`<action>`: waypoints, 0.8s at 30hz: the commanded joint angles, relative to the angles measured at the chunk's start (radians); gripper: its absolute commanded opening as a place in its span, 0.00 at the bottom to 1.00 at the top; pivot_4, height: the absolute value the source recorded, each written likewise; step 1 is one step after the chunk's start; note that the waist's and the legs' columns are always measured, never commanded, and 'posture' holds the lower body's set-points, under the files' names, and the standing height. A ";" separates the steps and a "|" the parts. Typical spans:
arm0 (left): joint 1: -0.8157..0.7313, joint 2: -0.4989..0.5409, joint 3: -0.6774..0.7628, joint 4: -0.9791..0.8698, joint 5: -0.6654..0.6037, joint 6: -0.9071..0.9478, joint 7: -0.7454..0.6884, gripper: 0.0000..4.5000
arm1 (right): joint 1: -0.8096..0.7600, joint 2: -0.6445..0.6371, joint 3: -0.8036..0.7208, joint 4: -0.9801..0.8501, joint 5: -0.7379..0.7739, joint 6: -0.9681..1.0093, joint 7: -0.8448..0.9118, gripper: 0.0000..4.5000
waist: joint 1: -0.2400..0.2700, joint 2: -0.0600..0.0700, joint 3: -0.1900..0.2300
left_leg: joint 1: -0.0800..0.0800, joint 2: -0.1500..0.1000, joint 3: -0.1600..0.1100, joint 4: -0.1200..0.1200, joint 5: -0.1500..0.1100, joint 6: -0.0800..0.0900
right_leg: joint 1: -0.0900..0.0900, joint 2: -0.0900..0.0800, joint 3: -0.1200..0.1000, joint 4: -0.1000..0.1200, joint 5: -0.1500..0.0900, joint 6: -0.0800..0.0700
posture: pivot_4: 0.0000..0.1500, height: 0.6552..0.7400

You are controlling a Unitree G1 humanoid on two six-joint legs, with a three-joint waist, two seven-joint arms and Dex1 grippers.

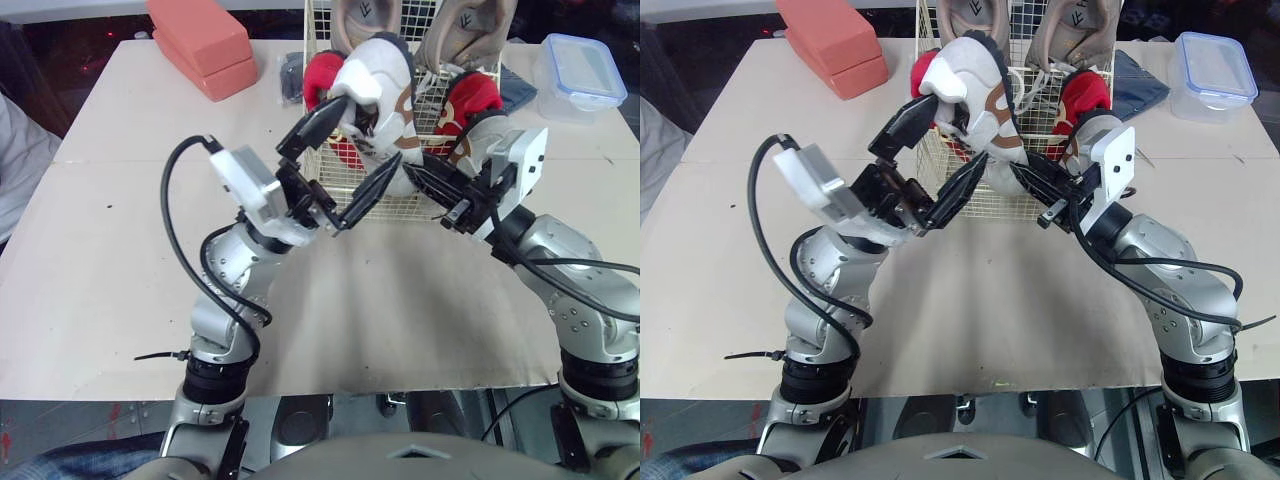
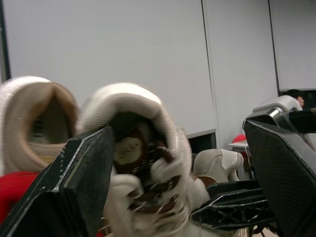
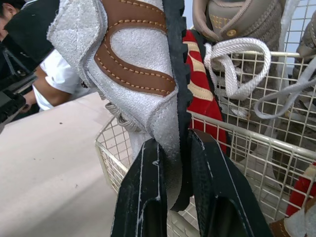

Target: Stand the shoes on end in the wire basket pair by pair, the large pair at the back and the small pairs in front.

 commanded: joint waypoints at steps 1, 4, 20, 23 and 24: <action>0.019 0.008 0.052 -0.052 -0.030 -0.004 0.020 0.99 | 0.004 -0.006 -0.050 -0.024 0.025 -0.039 0.024 0.00 | 0.000 0.000 0.000 | 0.000 0.000 0.000 0.000 0.000 0.000 | 0.000 0.000 0.000 0.000 0.000 0.000 | 1.00 0.36; 0.008 0.015 0.073 -0.032 -0.050 0.076 0.066 0.99 | 0.010 -0.009 -0.051 -0.024 0.028 -0.050 0.051 0.00 | 0.000 0.000 0.000 | 0.000 0.000 0.000 0.000 0.000 0.000 | 0.000 0.000 0.000 0.000 0.000 0.000 | 1.00 0.36; -0.130 0.029 0.092 0.078 -0.111 0.228 0.037 0.82 | 0.027 -0.010 -0.014 -0.055 0.032 -0.071 0.112 0.00 | -0.001 0.000 0.000 | 0.000 0.000 0.000 0.000 0.000 -0.001 | 0.000 0.001 0.000 0.000 0.000 0.000 | 1.00 0.36; -0.131 0.025 0.090 0.079 -0.112 0.227 0.023 0.55 | 0.035 -0.011 -0.007 -0.055 0.023 -0.081 0.120 0.00 | -0.001 0.000 0.000 | 0.000 0.000 0.000 0.000 0.001 -0.002 | 0.000 0.001 0.000 0.000 0.000 -0.001 | 1.00 0.36; -0.131 0.024 0.090 0.080 -0.113 0.229 0.019 0.43 | 0.037 -0.012 -0.006 -0.053 0.020 -0.084 0.123 0.00 | -0.001 0.000 0.000 | 0.000 0.000 0.000 0.000 0.001 -0.002 | 0.000 0.001 0.000 0.000 0.000 -0.001 | 1.00 0.36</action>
